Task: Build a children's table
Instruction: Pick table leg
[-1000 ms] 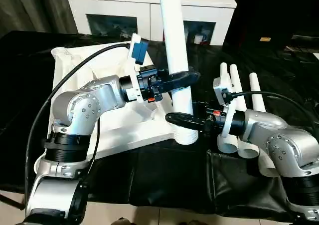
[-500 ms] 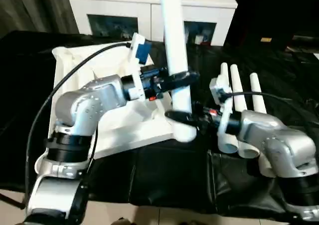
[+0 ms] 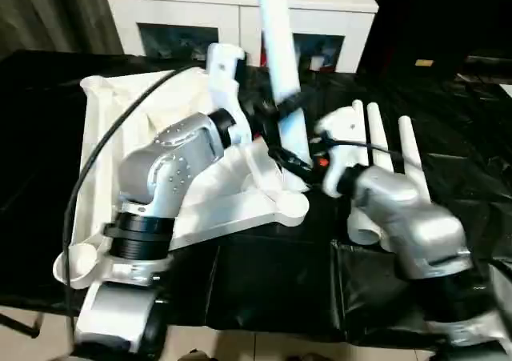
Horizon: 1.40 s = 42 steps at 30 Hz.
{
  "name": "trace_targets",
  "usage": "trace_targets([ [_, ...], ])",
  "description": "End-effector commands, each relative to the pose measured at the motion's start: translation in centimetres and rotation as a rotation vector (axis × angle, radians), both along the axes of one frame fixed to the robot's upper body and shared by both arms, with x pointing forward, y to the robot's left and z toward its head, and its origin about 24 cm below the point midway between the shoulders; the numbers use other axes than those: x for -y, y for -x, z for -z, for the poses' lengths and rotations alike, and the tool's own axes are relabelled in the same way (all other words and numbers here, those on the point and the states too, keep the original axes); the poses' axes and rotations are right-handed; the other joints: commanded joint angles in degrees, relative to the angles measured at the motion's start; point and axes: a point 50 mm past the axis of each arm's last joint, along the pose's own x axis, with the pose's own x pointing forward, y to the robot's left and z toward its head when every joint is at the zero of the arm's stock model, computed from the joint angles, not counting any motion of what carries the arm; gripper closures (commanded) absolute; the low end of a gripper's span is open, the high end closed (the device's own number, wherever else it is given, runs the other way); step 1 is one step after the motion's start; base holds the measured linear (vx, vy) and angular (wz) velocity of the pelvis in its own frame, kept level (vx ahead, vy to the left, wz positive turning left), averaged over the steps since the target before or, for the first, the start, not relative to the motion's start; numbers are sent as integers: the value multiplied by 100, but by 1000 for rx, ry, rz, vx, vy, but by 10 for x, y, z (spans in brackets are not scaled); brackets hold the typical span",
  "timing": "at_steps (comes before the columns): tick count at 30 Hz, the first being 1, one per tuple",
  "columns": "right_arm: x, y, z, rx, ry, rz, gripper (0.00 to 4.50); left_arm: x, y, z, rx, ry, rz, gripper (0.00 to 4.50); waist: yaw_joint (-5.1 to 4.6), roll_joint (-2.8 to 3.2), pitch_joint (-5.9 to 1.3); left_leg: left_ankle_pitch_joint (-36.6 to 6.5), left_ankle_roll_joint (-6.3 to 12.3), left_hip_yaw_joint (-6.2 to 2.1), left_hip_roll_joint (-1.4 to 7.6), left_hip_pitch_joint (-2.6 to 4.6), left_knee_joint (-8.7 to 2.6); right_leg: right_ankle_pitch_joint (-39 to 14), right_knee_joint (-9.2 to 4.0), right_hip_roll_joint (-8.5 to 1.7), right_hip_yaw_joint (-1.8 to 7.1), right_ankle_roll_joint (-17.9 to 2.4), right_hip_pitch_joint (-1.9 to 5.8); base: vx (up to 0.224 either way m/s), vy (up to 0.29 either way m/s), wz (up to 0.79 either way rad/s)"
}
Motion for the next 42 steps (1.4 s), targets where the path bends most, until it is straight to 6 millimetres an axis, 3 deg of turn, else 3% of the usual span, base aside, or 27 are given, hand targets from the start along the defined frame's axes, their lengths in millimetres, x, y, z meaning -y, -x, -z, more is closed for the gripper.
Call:
trace_targets([
  [1, -1, -5, -9, 54, -3, 30, 260, -3, -6, -9, 15, 6, -64, 130, 2, -35, -426, -274, 215, -160, 406, 35, -441, -682, -350, -488, 295, -1417, 380, 0, 0, 0],
  [17, -2, -10, -10, 70, -19, 77, 260, -3, -5, -8, -8, 55, -64, 252, 9, -46, -431, -248, 268, -157, 405, 35, -437, -617, -334, -490, 294, -1422, 379, 0, 0, 0],
  [19, -3, -9, -12, 61, -55, 61, 190, -3, -4, -9, -3, 57, -44, 260, 7, -34, -432, -241, 281, -158, 406, 36, -439, -557, -328, -488, 295, -1439, 374, 0, 0, 0],
  [22, -1, -9, -17, 59, -104, 42, 181, -4, -3, -11, 7, 42, -10, 261, 3, -22, -430, -283, 295, -164, 409, 37, -444, -587, -328, -491, 292, -1442, 379, 0, 0, 0],
  [24, 3, -8, -21, 58, -132, 18, 148, -5, -2, -11, 11, 23, 22, 262, 3, -17, -430, -314, 298, -162, 409, 48, -445, -602, -324, -486, 290, -1441, 372, 0, 0, 0],
  [28, 20, -4, -31, 23, -172, -116, 126, -6, 4, -12, 21, -52, 154, 262, 26, 6, -430, -245, 342, -155, 415, 60, -437, -443, -305, -483, 295, -1493, 372, 0, 0, 0],
  [29, 33, -1, -33, -13, -165, -175, 114, -8, 7, -14, 27, -77, 235, 262, 24, 0, -427, -300, 356, -153, 402, 65, -441, -483, -314, -473, 289, -1509, 381, 0, 0, 0],
  [31, 39, 1, -32, -38, -159, -207, 93, -8, 10, -16, 33, -83, 277, 262, 51, -6, -431, -224, 374, -154, 415, 54, -437, -427, -293, -489, 292, -1545, 392, 0, 0, 0],
  [38, 44, 12, -28, -106, -100, -336, 45, -4, 13, -22, 44, -81, 355, 264, 59, -71, -431, -242, 347, -148, 414, 45, -423, -727, -329, -507, 290, -1549, 404, 0, 0, 0],
  [40, 45, 13, -29, -123, -96, -361, 13, -3, 13, -22, 46, -96, 373, 264, 57, -72, -433, -190, 370, -154, 411, 36, -421, -705, -315, -501, 287, -1531, 405, 0, 0, 0],
  [42, 44, 15, -29, -139, -91, -380, 13, -3, 13, -22, 47, -100, 377, 264, 59, -72, -433, -165, 385, -153, 410, 37, -416, -735, -321, -506, 287, -1517, 401, 0, 0, 0],
])
